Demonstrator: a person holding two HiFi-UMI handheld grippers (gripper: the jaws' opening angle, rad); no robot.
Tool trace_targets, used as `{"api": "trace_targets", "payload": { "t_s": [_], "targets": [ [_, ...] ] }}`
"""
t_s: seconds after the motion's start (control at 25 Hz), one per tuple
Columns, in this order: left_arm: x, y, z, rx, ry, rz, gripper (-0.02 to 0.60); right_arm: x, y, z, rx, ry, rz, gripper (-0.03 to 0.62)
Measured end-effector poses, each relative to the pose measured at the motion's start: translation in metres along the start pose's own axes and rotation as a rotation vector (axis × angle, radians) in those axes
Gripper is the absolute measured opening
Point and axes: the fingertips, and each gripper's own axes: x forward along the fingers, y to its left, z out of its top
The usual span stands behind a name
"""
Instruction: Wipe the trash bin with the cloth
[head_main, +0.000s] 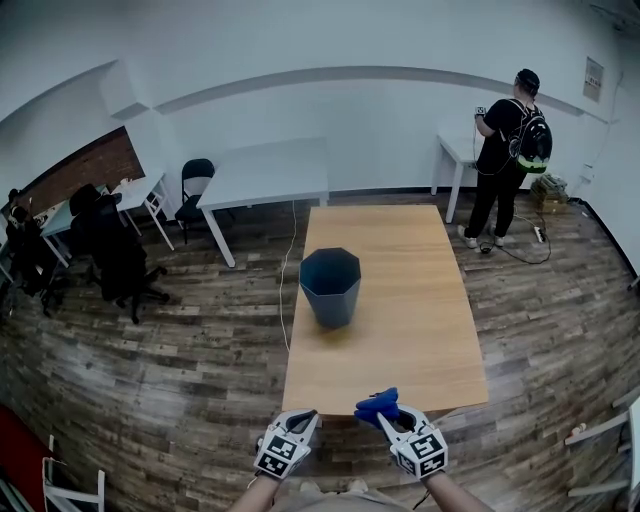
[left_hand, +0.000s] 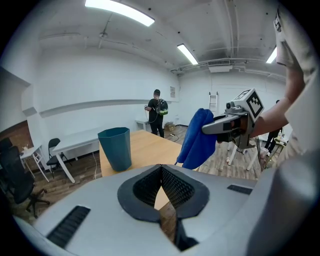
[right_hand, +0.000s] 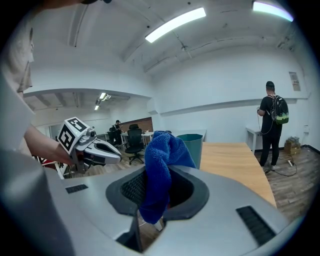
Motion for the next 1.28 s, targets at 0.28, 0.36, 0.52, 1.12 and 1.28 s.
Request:
{"api": "trace_targets", "payload": {
  "t_s": [0.28, 0.36, 0.52, 1.12, 1.28],
  "targets": [
    [0.004, 0.000, 0.010, 0.013, -0.005, 0.003, 0.014, 0.003, -0.002, 0.009, -0.008, -0.012, 0.004, 0.080],
    [0.005, 0.001, 0.012, 0.016, -0.011, 0.009, 0.014, 0.004, -0.002, 0.011, -0.010, -0.016, 0.007, 0.080],
    [0.008, 0.001, 0.015, 0.022, -0.007, 0.017, 0.014, 0.005, -0.004, 0.013, -0.012, -0.023, 0.017, 0.080],
    [0.023, 0.033, 0.025, 0.009, -0.019, 0.033, 0.014, 0.035, -0.006, 0.019, 0.011, -0.018, 0.062, 0.080],
    [0.033, 0.066, 0.021, 0.009, -0.010, 0.014, 0.014, 0.063, -0.009, 0.026, 0.023, -0.015, 0.049, 0.080]
  ]
}}
